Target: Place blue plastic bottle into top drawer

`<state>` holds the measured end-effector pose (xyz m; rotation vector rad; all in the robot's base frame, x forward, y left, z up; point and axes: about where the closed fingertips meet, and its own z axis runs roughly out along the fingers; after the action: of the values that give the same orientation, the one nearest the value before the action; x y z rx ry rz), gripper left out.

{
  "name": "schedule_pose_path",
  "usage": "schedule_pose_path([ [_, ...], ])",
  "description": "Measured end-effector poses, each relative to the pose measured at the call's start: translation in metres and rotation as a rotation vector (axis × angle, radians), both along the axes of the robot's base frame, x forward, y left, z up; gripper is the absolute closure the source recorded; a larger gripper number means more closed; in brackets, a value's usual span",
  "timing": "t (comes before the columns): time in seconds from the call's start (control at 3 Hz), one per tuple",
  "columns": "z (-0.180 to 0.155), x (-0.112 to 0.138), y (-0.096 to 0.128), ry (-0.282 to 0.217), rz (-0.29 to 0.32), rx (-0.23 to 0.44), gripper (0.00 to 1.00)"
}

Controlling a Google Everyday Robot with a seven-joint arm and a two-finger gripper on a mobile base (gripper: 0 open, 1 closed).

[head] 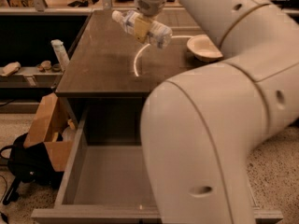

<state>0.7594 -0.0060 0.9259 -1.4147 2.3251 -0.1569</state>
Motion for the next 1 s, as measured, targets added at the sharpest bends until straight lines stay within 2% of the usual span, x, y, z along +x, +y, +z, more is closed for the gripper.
schedule_pose_path([
  [0.33, -0.033, -0.028, -0.015, 0.006, 0.172, -0.095, 1.00],
  [0.67, -0.046, -0.031, -0.016, 0.035, 0.166, -0.101, 1.00],
  [1.0, -0.045, -0.031, -0.016, 0.034, 0.166, -0.101, 1.00],
])
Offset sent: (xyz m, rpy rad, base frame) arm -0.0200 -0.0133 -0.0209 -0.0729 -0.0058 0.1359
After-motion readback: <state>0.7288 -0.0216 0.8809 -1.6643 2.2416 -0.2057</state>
